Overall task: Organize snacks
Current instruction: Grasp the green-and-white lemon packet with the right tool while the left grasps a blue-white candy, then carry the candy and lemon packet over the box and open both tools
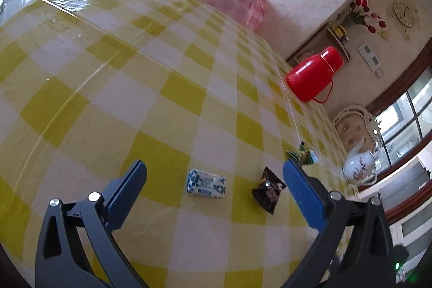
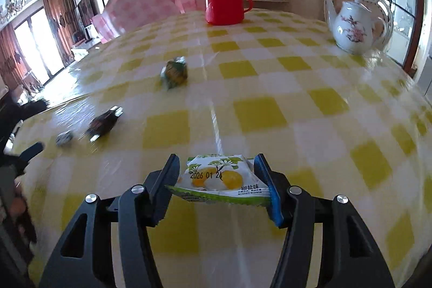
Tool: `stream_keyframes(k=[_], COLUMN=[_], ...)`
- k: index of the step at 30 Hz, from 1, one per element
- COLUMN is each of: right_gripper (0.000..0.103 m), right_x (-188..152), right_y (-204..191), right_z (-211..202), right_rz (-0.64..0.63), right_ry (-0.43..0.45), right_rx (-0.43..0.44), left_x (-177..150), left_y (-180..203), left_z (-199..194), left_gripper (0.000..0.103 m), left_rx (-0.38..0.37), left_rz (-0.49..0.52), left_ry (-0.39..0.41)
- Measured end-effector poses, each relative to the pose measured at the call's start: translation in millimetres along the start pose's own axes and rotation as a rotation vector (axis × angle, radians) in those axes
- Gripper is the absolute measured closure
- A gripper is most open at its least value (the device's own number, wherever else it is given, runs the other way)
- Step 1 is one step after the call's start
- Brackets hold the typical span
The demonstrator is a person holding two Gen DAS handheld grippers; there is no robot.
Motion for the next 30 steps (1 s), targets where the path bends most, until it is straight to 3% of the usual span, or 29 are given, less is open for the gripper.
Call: stream_keyframes(k=[2,9,15,22,24,25,26,30], right_gripper=[0.047,0.046,0.046,0.046,0.046,0.046,0.046,0.046], right_x=[-12.0,-27.3,-26.5,-26.0,-25.2,-24.3,-23.9,-23.3], right_y=[-6.5,-22.1,-21.3,-20.8,-20.6,-20.5,-20.9,-20.9], right_z=[-13.6,-50.3,-58.9,-60.5,-60.7,-60.8,-61.7,-63.5], right_rz=[0.005,0.017,0.052,0.054,0.054,0.053,0.051,0.052], right_ry=[0.005,0.046,0.052,0.049,0.051,0.054,0.058,0.066], right_rx=[0.022,0.103,0.133,0.132,0.132,0.133,0.136,0.137], left_x=[-2.5,-14.4,-17.0,-20.1,-19.9,-18.6,-17.7,-14.7], left_y=[3.6,0.8,12.0,12.9,11.8,10.9,11.3,7.5], left_z=[1.0,15.6,30.8,40.2,39.0,37.1,35.8,30.0], left_gripper=[0.002,0.002,0.002,0.004,0.014,0.036,0.065,0.067], left_rx=[0.012,0.193,0.237,0.298,0.327,0.341,0.339,0.270], left_rz=[0.053,0.226,0.338,0.394,0.409,0.421,0.439,0.375], left_ry=[-0.020,-0.041,-0.058,-0.084,-0.072,-0.059,-0.049,-0.057])
Point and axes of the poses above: each gripper's, at about its wrist camera, not at the fingertips, and z roughly the way its jaws point, y to its right, x to its top, the point moved 9 cm from there along z, roughly the way its jaws point, and after that the axes turned 4 degrees about x, right-handed, at the moved point
